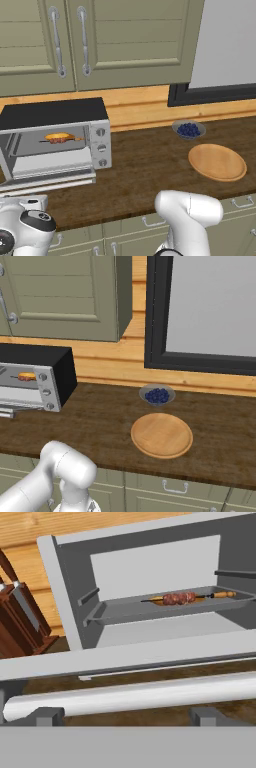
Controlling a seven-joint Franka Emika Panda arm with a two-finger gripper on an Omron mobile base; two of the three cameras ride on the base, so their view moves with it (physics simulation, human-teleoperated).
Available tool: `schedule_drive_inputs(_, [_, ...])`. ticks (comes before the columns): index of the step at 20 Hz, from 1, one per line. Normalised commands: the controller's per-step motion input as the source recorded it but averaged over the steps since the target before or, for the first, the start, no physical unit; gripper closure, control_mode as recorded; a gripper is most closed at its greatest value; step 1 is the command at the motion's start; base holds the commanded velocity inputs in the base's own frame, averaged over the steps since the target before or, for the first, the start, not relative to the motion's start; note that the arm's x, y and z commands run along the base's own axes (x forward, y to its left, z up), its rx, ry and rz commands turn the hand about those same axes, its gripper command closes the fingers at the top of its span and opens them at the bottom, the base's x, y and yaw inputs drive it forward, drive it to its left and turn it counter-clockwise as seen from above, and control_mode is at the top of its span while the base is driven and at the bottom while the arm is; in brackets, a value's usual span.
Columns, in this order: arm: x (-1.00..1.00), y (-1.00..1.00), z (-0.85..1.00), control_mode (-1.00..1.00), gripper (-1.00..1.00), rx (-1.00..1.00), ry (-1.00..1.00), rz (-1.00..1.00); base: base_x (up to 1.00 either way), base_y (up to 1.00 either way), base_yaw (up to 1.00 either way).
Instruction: Pick up the kebab skewer and baguette bread, and place them inside the toaster oven. Close the toaster oven door and start by setting the timer.
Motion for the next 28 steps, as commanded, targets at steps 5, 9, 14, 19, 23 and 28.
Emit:
schedule_drive_inputs(5, [0.46,-0.3,0.03,-1.0,-1.0,0.01,-0.01,0.0,0.0,0.0,0.0])
schedule_drive_inputs(9, [0.54,-0.33,0.06,-1.0,-1.0,0.02,-0.01,0.0,0.0,0.0,0.0])
schedule_drive_inputs(14, [0.55,-0.34,0.05,-1.0,-1.0,0.02,-0.02,0.0,0.0,0.0,0.0])
schedule_drive_inputs(19, [0.62,-0.32,0.01,-1.0,-1.0,0.01,-0.01,0.0,0.0,0.0,0.0])
schedule_drive_inputs(23, [0.65,-0.32,0.0,-1.0,-1.0,0.02,-0.01,0.0,0.0,0.0,0.0])
schedule_drive_inputs(28, [0.62,-0.29,0.0,-1.0,-1.0,0.01,-0.01,0.0,0.0,0.0,0.0])
